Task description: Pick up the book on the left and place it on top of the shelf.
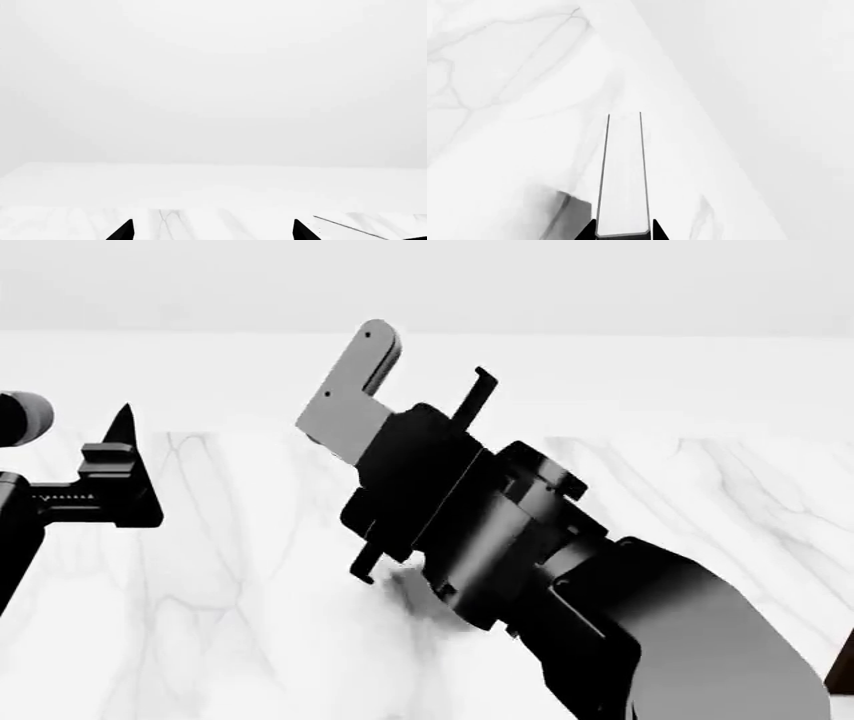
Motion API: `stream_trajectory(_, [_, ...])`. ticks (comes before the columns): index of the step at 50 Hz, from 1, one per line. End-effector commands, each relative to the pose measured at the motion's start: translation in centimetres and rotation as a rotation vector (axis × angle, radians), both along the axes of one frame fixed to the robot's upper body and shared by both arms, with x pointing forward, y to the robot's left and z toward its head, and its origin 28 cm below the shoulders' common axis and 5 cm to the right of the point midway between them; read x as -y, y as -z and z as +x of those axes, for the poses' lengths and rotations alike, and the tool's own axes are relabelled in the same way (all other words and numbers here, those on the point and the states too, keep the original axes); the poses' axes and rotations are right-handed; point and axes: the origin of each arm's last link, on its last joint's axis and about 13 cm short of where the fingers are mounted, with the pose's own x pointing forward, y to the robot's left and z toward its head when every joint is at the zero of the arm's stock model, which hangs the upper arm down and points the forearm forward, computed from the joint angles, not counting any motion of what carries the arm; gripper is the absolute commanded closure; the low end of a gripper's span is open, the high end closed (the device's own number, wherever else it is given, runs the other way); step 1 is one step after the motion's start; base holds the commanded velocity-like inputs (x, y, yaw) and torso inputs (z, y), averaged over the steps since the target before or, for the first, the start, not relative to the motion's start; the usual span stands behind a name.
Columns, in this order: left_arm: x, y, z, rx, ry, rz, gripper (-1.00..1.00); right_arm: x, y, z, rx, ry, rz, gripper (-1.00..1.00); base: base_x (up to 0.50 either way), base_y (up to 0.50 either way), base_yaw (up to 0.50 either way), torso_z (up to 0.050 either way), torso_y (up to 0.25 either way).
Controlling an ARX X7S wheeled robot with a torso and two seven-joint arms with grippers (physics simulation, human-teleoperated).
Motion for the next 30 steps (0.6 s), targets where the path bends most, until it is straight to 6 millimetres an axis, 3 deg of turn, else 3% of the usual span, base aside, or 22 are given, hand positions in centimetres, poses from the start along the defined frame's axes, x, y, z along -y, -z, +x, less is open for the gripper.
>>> stream_trajectory(1, [0.0, -0.1, -0.1, 0.003, -0.004, 0.002, -1.00, 1.6, -4.6, 0.7, 0.538, 0.162, -0.448, 1.00, 0.00, 0.00, 0.00, 0.000, 0.000])
stream_trajectory(12, [0.0, 0.0, 0.0, 0.000, -0.005, 0.001, -1.00, 3.9, -5.7, 1.5, 0.626, 0.319, -0.699, 1.00, 0.00, 0.00, 0.00, 0.000, 0.001])
stream_trajectory(23, [0.0, 0.1, -0.1, -0.001, -0.005, 0.003, -1.00, 6.9, -7.2, 1.3, 0.559, 0.521, -0.737, 1.00, 0.00, 0.00, 0.00, 0.000, 0.001])
stream_trajectory(27, [0.0, 0.1, 0.0, -0.001, -0.006, 0.000, -1.00, 8.3, -8.0, 0.7, 0.520, 0.649, -0.808, 1.00, 0.00, 0.00, 0.00, 0.000, 0.003])
stream_trajectory(30, [-0.1, 0.1, -0.1, -0.001, -0.005, -0.002, -1.00, 10.5, -9.0, -0.4, 0.412, 0.826, -0.821, 1.00, 0.00, 0.00, 0.00, 0.000, 0.000])
